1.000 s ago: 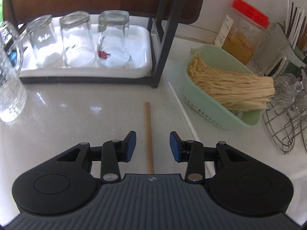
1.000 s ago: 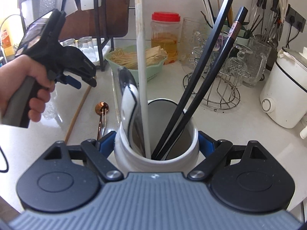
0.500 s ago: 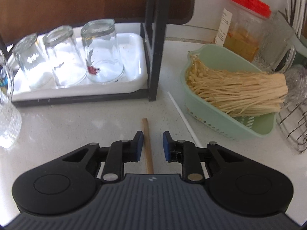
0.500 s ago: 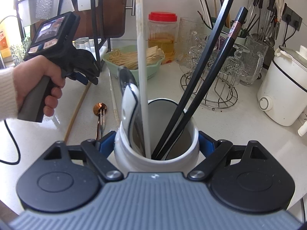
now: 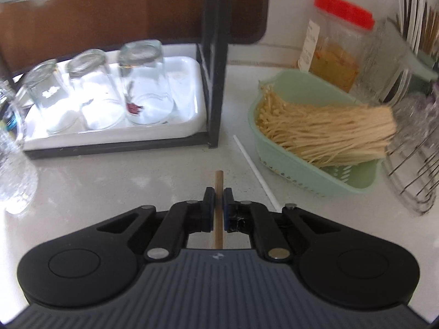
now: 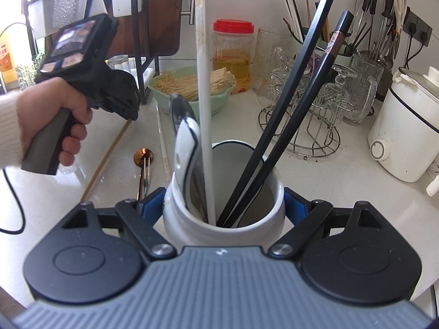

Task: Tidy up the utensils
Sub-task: 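Lift the wooden chopstick with the left gripper above the mug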

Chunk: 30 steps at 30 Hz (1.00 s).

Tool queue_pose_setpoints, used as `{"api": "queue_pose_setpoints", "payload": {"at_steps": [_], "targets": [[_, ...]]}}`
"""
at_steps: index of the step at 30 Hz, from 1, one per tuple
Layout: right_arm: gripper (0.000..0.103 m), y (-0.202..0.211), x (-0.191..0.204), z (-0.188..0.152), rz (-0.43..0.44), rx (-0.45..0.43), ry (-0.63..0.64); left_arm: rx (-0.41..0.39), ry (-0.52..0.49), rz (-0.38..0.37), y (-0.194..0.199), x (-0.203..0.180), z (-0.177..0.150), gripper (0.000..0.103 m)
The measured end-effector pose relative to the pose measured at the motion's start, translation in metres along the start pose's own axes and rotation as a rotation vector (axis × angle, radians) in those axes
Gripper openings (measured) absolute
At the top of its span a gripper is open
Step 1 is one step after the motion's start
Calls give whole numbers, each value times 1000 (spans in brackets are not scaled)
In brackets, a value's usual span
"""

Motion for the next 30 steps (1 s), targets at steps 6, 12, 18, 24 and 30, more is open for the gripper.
{"api": "queue_pose_setpoints", "payload": {"at_steps": [6, 12, 18, 24, 30], "targets": [[90, 3, -2, -2, 27, -5, 24, -41, 69, 3, 49, 14, -2, 7], [90, 4, -4, -2, 63, -5, 53, -43, 144, -13, 95, 17, -11, 7], [90, 5, -4, -6, 73, -39, 72, -69, 156, -22, 144, 15, -31, 7], [90, 9, -3, -9, 94, -55, 91, -124, 192, -29, 184, 25, -38, 7], [90, 10, -2, -11, 94, -70, 94, -221, 212, -85, 229, 35, -28, 7]]}}
Point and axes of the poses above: each gripper's, at about its wrist camera, not at the fingertips, and y roughly against the way its jaws point, x to its left, z to its top, the point moved 6 cm from there along -y, roughly the way its jaws point, and after that the axes turned 15 degrees about z, right-handed, at the moved point
